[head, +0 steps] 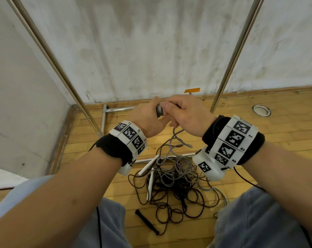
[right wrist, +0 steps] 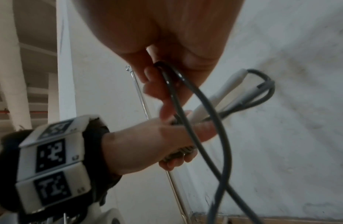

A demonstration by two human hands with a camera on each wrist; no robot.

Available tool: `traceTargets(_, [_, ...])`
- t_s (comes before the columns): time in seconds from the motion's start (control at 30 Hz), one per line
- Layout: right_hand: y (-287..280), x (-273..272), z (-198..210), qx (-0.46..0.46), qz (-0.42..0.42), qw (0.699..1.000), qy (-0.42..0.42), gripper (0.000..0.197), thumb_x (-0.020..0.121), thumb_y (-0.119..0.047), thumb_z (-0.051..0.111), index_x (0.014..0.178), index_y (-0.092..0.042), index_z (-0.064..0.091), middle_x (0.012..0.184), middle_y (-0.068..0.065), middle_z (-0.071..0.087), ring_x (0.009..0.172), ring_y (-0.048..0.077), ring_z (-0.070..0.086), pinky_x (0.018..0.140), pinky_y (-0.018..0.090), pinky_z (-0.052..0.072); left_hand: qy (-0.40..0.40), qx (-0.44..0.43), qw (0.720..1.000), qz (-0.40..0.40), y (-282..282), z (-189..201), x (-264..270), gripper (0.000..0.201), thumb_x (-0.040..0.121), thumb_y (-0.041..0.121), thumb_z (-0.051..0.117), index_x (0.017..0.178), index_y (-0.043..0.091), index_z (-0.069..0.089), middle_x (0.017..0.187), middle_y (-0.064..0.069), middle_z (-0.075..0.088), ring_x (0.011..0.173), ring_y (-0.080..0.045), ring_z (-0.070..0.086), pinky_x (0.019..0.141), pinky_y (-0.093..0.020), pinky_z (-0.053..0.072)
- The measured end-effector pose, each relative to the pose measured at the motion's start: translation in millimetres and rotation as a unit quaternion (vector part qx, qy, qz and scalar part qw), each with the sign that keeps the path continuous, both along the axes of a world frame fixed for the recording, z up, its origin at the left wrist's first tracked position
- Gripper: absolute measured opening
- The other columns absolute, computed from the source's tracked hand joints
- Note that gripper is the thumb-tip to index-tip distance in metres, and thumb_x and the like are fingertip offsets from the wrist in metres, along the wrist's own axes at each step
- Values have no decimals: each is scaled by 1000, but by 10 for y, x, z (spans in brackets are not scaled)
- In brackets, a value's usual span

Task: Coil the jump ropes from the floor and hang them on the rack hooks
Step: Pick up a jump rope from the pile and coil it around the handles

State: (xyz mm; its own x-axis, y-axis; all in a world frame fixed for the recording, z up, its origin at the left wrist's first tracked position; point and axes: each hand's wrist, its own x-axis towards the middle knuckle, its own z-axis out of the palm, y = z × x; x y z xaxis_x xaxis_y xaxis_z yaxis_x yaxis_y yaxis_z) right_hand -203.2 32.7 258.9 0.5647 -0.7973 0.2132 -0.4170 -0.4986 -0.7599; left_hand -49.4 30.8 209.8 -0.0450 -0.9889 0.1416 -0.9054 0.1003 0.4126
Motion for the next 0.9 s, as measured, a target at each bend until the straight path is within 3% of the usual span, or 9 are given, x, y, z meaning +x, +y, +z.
traceTargets(0.1, [30,-3,-31,-22,-23,999,10,35,97,-27,45,63,-24,52,50,-27,51,50,-4,49,48,9,34,-20,-4,1000,17,-33,-70,53,28,88,44,52,104,21,50,80,4,61,70,-19,57,56,-27,37])
traceTargets(0.13, [23,-4,-45,-19,-28,999,10,35,97,-27,46,64,-22,54,47,-28,49,47,-4,47,47,10,32,-29,-4,999,21,-39,-83,70,28,88,41,52,109,21,51,82,2,62,72,-20,57,58,-28,38])
traceTargets(0.27, [-26,-21,-86,-5,-37,999,20,31,95,-25,49,67,-20,60,43,-11,42,43,1,39,45,16,25,-94,-3,995,44,-44,-113,111,24,90,37,49,108,21,49,88,-1,63,73,-23,57,58,-31,40])
traceTargets(0.37, [-48,-6,-111,-5,-83,997,8,32,94,-22,50,69,-6,63,43,-10,38,41,3,37,43,15,28,-148,-27,988,44,-38,-134,89,23,89,33,50,107,20,48,90,-4,60,71,-24,53,55,-31,32])
traceTargets(0.47, [-139,-12,-65,-26,-121,992,19,36,95,-24,48,68,-4,61,44,-9,38,39,3,38,42,13,29,-171,-39,984,22,-26,-134,42,28,89,31,51,115,20,50,95,-5,56,82,-25,51,60,-33,32])
traceTargets(0.57, [-287,-105,-4,-62,-150,984,69,39,96,-31,47,68,-8,61,50,-5,41,45,10,37,46,22,28,-154,-61,986,-5,-10,-117,7,27,89,31,53,114,22,53,91,-1,50,80,-19,40,61,-33,29])
traceTargets(0.7, [-432,-252,26,-68,-150,980,112,43,95,-37,47,78,-2,65,57,6,48,53,19,41,52,30,34,-112,-78,989,-56,44,-82,-44,29,85,30,56,113,24,57,93,1,55,86,-23,51,62,-31,31])
traceTargets(0.8, [-480,-303,51,-52,-144,981,116,48,94,-39,49,81,5,62,58,8,42,53,18,37,51,30,31,-74,-120,985,-99,101,-11,-73,27,79,25,60,105,19,64,85,-2,61,76,-27,55,58,-30,37])
traceTargets(0.9, [-510,-379,115,-10,-123,988,95,46,92,-41,52,72,0,63,43,-6,32,40,9,29,41,20,26,-24,-150,978,-146,157,118,-76,24,71,23,57,91,13,66,72,-2,61,61,-28,53,51,-31,41])
